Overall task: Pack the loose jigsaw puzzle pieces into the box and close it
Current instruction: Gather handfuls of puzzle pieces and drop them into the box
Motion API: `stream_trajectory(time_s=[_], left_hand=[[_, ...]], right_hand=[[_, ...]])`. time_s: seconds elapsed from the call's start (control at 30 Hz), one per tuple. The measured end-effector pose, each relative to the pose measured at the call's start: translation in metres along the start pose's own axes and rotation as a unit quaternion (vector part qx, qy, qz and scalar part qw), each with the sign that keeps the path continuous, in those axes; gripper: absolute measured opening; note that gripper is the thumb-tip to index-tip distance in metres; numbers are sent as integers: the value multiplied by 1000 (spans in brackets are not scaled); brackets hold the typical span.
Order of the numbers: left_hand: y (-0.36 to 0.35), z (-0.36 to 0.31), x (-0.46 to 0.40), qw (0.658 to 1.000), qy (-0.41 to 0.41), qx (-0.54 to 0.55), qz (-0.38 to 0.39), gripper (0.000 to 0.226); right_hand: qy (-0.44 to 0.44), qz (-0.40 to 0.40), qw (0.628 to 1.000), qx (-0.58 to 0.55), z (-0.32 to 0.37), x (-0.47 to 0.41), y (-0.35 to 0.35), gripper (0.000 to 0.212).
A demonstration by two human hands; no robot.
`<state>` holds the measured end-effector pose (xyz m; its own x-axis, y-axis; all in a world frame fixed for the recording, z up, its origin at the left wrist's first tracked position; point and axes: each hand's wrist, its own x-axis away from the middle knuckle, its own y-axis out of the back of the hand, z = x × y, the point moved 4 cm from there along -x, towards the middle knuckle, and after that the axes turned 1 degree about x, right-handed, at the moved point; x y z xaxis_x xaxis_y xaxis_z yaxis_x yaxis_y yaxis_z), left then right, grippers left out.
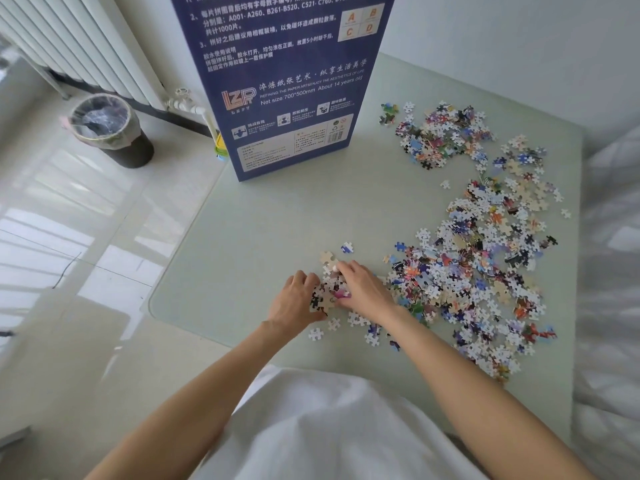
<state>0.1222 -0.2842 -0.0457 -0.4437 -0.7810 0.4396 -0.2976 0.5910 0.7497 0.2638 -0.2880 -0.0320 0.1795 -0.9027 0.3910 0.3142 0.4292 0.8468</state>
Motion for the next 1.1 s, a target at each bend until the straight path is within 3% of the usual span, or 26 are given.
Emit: stream_trajectory(time_s=[0.1, 0.2, 0.3, 0.47, 0.7, 0.83, 1.1], left_hand=[[6, 2, -3, 1000, 7, 26, -14, 60], [8, 3, -3, 999, 10, 38, -15, 57], [8, 2, -2, 999, 11, 39, -13, 55], [9, 4, -4, 999, 10, 42, -8, 53], [2, -3, -3, 1000, 8, 2, 2, 65], [0, -12, -8, 1000, -1, -2, -18, 57], [1, -21, -18, 999, -16, 7, 36, 47]], right_hand=[[33, 2, 998, 61, -2, -11, 6, 83], [86, 62, 988, 116, 0, -25, 8, 101], [118, 81, 979, 148, 2, -28, 9, 90], [92, 14, 994, 53, -9, -10, 2, 58], [-16, 7, 999, -30, -10, 2, -5, 53], [-32, -13, 999, -40, -4, 11, -8, 38], [-51, -57, 996, -55, -10, 25, -4, 31]])
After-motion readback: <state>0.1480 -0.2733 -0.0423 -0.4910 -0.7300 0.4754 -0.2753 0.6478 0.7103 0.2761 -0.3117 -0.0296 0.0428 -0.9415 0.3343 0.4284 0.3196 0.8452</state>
